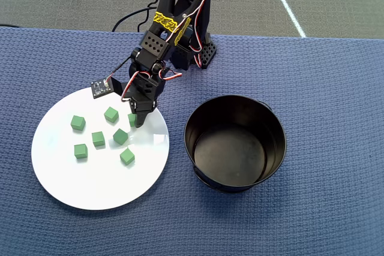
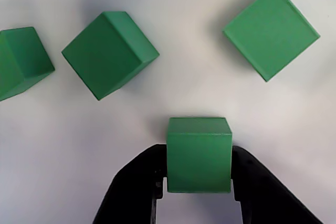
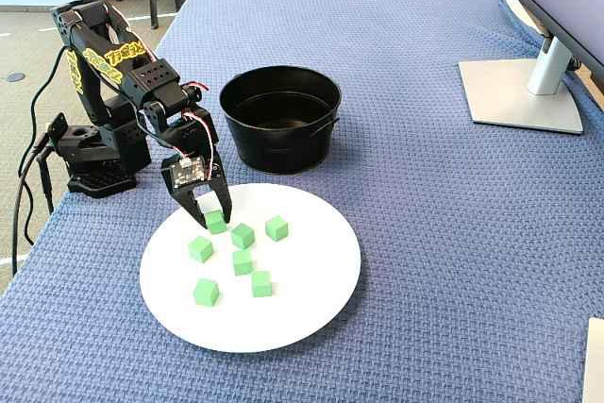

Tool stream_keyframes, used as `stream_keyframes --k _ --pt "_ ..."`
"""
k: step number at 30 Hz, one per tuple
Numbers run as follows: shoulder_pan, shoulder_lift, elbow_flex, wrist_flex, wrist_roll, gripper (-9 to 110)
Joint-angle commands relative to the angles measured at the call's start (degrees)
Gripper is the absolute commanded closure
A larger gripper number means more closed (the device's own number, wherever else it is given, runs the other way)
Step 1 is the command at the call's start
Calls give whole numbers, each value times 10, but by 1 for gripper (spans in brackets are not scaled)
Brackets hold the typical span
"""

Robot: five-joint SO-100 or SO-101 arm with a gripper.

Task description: Pick up the green cubes from the white plate and place them in the black recipient

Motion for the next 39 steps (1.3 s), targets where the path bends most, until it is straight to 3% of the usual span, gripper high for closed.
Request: stream_keyframes --k 1,5,12,16,20,26,31,36,37,39 --pt "-6 36 -28 4 11 102" --pt "-4 80 -74 76 42 102" --pt "-45 235 -220 251 194 102" --pt "-120 334 -280 368 287 102" --pt "-262 371 -332 447 402 102" --pt "-436 182 -446 443 525 102" --pt "-487 11 -508 387 569 102" --pt "-520 -41 -512 356 580 102" --pt "-525 -43 -513 358 578 99" --pt "-530 -47 -517 365 571 80"
